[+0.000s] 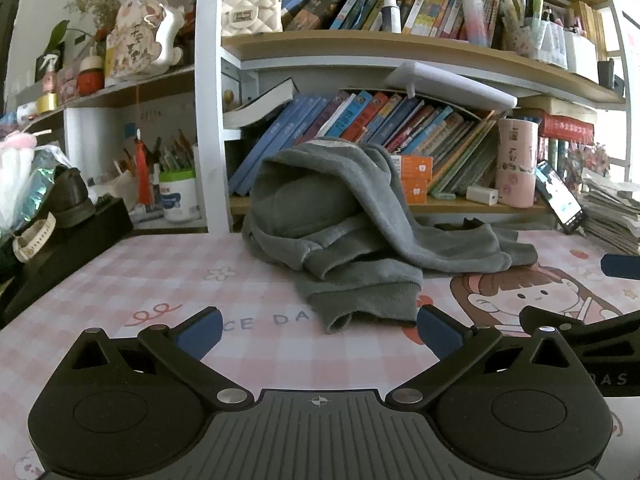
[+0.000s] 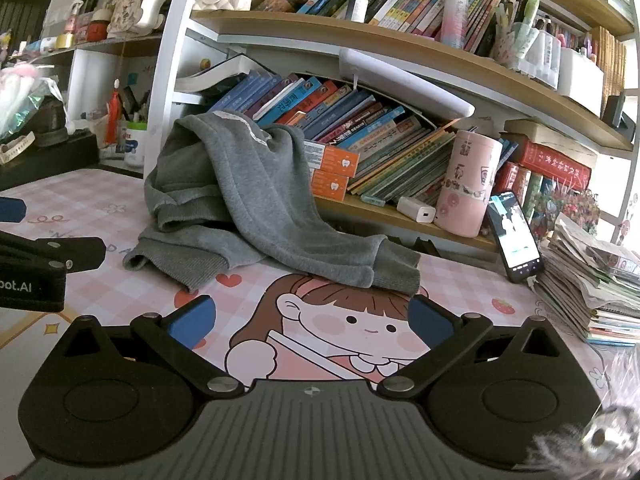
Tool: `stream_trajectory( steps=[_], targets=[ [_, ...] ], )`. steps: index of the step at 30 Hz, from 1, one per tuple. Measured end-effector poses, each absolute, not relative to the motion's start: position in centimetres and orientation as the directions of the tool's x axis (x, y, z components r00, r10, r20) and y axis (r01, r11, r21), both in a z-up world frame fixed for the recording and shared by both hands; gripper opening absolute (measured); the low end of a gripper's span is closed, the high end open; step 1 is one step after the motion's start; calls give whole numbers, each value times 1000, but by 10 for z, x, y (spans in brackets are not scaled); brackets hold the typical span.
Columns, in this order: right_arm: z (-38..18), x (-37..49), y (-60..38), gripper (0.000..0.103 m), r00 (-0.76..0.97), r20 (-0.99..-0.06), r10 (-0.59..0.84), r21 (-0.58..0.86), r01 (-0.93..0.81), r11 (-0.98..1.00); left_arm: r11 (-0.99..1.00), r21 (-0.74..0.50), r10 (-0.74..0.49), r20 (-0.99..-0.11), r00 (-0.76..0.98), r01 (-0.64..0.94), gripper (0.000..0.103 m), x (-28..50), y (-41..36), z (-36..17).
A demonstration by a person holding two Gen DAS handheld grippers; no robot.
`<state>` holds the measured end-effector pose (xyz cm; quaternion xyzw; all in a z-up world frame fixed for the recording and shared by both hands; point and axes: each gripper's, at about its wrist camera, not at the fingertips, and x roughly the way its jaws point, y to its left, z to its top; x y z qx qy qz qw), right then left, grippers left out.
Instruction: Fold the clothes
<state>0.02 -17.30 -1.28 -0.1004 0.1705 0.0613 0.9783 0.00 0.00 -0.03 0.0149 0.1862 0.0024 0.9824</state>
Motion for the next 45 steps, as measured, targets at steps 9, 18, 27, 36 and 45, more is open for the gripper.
stream_trajectory(
  steps=[9,18,27,36,45],
  targets=[
    [-13,0,-172,103,934,-348,85,-176,-155,972,999,52,14,-364,931,5,103,1,1,-1],
    [-13,1,-171,103,933,-350,85,-176,-154,972,1000,29,3,-366,930,9,103,-1,3,-2],
    [-13,1,-172,103,932,-352,83,-177,-153,972,1000,17,-4,-366,930,12,103,-1,3,-1],
    [-14,1,-172,103,932,-352,81,-178,-151,972,1000,17,-4,-367,930,12,103,-1,5,-1],
    [-14,1,-172,103,932,-353,81,-178,-152,972,1000,13,-7,-367,930,12,103,-1,5,-1]
  ],
)
